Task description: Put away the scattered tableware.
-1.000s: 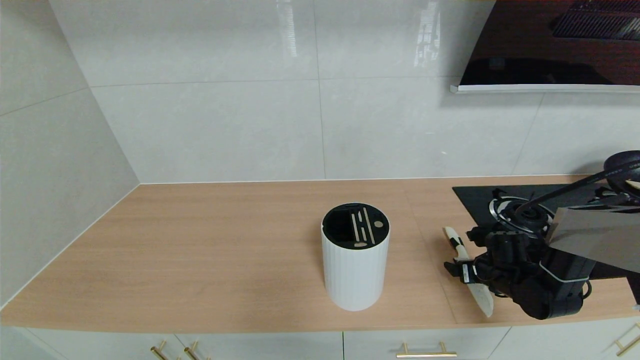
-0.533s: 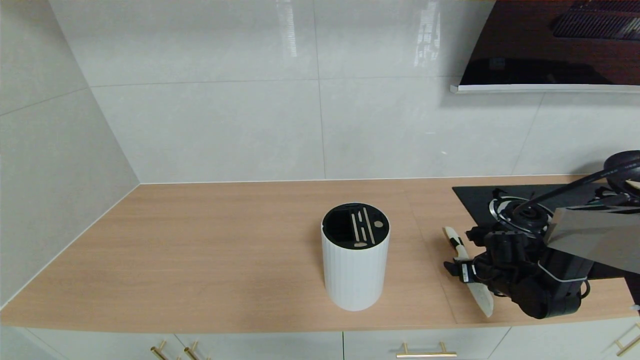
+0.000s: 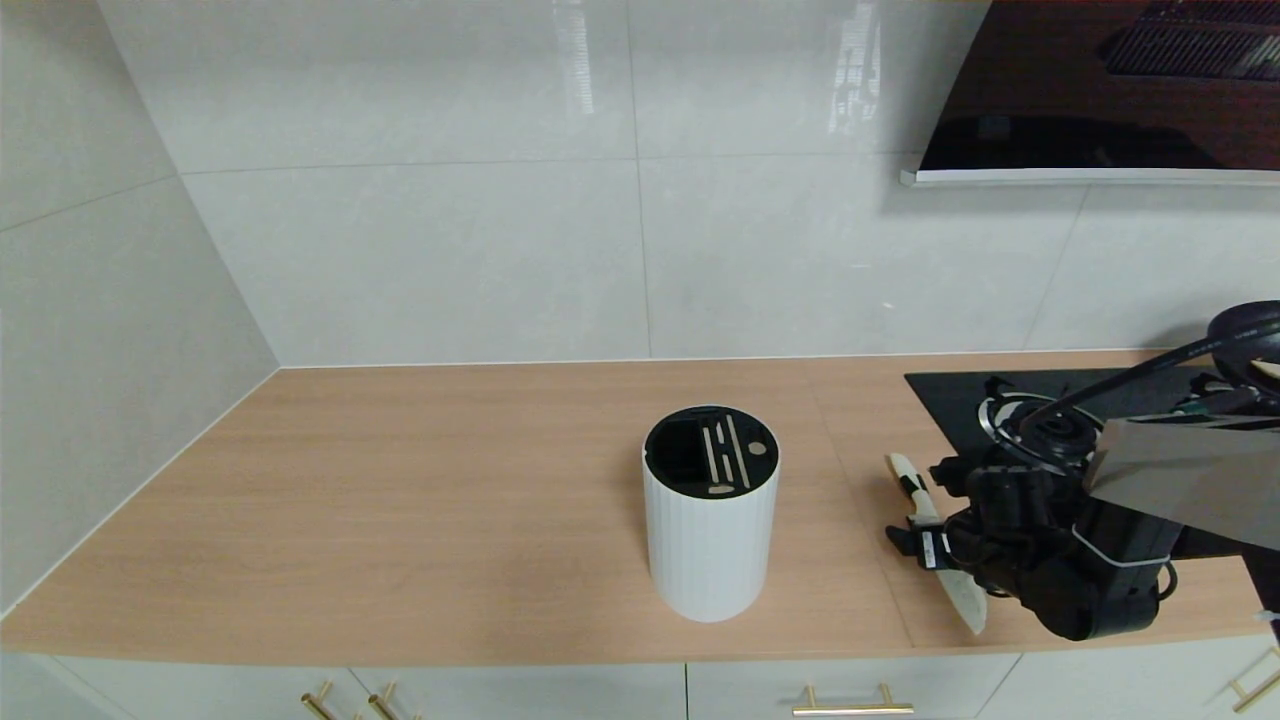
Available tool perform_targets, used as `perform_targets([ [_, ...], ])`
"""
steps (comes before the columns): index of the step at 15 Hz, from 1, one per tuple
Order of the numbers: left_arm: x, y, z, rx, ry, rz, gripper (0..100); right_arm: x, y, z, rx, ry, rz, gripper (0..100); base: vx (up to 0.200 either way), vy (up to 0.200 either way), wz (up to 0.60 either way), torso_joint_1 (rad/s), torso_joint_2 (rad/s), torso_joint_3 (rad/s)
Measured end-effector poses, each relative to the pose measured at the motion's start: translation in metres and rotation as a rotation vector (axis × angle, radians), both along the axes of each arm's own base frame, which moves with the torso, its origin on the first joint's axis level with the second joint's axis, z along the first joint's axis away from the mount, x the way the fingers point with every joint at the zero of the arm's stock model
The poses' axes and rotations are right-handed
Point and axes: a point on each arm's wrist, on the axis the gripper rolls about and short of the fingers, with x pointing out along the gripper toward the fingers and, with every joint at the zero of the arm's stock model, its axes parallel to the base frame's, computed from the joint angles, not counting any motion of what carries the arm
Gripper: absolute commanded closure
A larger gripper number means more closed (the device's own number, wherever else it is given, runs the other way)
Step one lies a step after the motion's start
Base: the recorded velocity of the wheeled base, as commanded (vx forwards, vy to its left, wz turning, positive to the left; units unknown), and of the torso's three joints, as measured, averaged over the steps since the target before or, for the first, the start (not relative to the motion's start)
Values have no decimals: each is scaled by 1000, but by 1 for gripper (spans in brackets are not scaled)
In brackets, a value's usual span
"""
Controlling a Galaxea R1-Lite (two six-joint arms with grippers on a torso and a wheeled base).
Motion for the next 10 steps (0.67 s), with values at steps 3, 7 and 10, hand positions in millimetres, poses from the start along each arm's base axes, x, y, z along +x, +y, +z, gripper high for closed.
perform_targets([
  [3,0,0,0,0,0,0,0,1,0,-2,0,1,-1,100,0,0,0,0,0,0],
  [7,0,0,0,0,0,0,0,1,0,-3,-1,2,-1,100,0,0,0,0,0,0],
  [10,0,0,0,0,0,0,0,1,0,-3,-1,4,-1,100,0,0,0,0,0,0],
])
